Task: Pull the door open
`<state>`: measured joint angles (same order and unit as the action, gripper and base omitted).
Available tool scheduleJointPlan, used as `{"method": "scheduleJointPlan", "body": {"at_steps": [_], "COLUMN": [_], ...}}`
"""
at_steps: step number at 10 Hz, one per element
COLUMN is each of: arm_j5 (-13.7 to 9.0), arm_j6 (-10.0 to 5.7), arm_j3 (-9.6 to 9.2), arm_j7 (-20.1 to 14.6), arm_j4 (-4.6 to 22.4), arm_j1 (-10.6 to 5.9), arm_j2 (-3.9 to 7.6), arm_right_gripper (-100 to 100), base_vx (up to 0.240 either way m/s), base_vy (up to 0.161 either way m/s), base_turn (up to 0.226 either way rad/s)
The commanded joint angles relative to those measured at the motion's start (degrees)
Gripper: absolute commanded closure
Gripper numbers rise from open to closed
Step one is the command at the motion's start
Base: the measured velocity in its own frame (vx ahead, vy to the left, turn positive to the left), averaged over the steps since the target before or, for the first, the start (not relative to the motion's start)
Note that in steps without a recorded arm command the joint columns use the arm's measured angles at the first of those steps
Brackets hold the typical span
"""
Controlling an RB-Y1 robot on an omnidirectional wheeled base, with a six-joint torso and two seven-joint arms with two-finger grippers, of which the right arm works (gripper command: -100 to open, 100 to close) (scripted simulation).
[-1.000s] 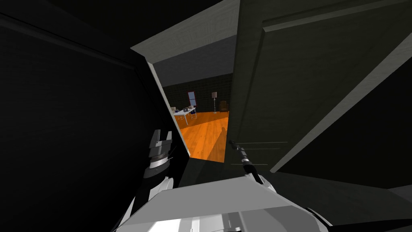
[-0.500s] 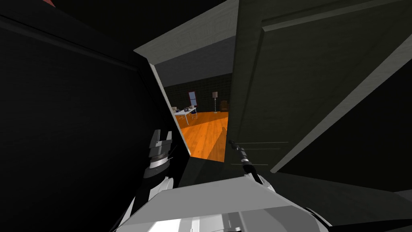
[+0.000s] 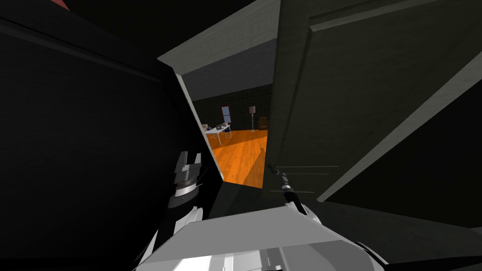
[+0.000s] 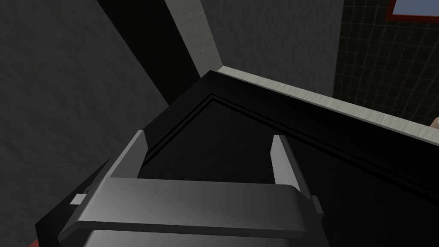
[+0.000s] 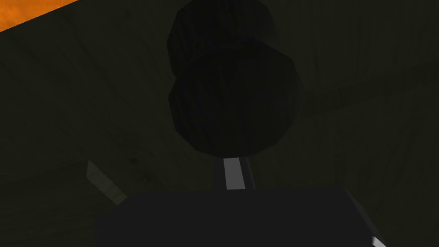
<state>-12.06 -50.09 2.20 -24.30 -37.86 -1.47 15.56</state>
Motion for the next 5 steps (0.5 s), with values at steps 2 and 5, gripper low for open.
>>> {"method": "scheduleJointPlan", "body": {"at_steps": [2, 5], "arm_j5": [-1.44, -2.75], "arm_j6": [0.27, 0.51], "arm_j3": [-0.47, -0.90], "arm_j7": [-3.60, -7.00], "arm_j4": [-0.44, -0.84], "arm_j1": [0.03, 0.06], "arm_j2": [-0.30, -0.57], "arm_right_gripper": [-100, -100], "base_vx": [-0.055, -0.066], "base_vy": [-0.042, -0.010], "base_turn": [-0.003, 0.025]}}
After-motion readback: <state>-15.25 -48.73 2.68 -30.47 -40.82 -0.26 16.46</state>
